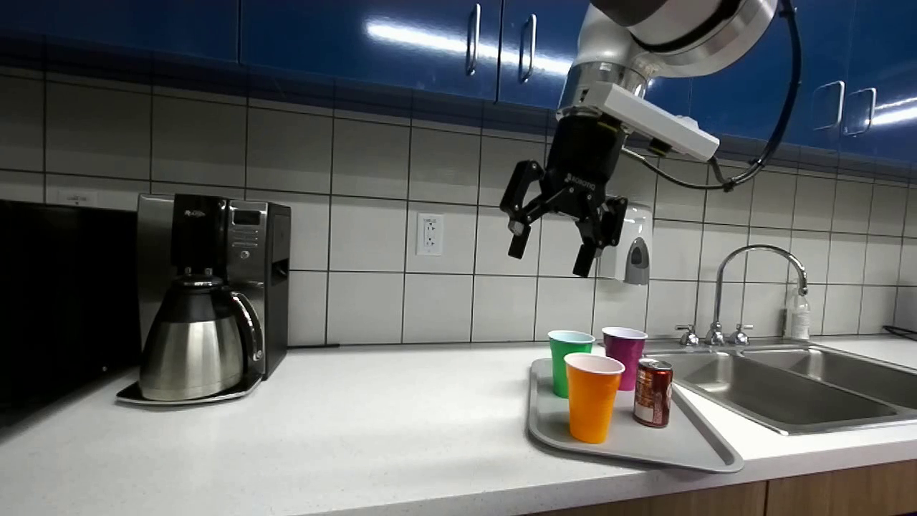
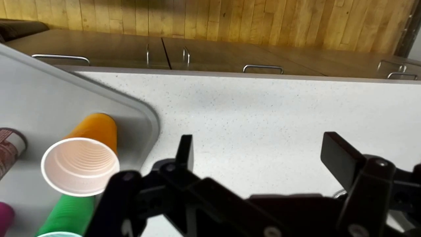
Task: Remove the cups from the grey tray.
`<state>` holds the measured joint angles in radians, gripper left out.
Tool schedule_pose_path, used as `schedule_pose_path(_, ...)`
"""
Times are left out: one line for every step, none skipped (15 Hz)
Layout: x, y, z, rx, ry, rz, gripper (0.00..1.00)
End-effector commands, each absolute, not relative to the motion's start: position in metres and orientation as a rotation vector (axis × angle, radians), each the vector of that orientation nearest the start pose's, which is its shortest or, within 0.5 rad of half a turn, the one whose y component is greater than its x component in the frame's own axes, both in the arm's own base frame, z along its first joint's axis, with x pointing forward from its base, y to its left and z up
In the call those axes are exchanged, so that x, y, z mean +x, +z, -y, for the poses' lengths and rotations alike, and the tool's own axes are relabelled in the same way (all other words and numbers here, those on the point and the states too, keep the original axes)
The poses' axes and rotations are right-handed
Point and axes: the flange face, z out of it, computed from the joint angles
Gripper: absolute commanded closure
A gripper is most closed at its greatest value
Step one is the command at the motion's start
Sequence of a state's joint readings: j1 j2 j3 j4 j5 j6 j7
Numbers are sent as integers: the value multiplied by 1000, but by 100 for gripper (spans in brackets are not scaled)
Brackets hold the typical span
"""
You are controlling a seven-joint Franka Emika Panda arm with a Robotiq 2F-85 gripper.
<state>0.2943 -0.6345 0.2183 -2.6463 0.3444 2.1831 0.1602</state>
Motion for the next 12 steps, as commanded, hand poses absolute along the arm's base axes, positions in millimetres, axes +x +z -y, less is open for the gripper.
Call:
schedule_pose_path(318, 441, -177, -2976, -266, 154, 0)
schedule_pose_path(320, 438, -172, -2986, -286, 139, 0)
schedule_pose_path(323, 436, -167, -2997, -308, 121, 0)
schedule_pose_path(325, 434, -161, -3006, -325, 106, 0)
schedule_pose_path(328, 431, -155, -3015, -346, 89, 0)
schedule_pose_path(331, 429, -149, -3023, -358, 74, 0)
schedule_pose_path(334, 426, -143, -3032, -370, 61, 0)
schedule_pose_path(337, 424, -137, -3038, -381, 46, 0)
schedule_pose_path(340, 420, -131, -3042, -395, 31, 0)
schedule_pose_path(343, 416, -125, -3046, -407, 14, 0)
schedule_pose_path(346, 411, -120, -3047, -418, -4, 0)
schedule_pose_path(349, 406, -115, -3046, -429, -25, 0)
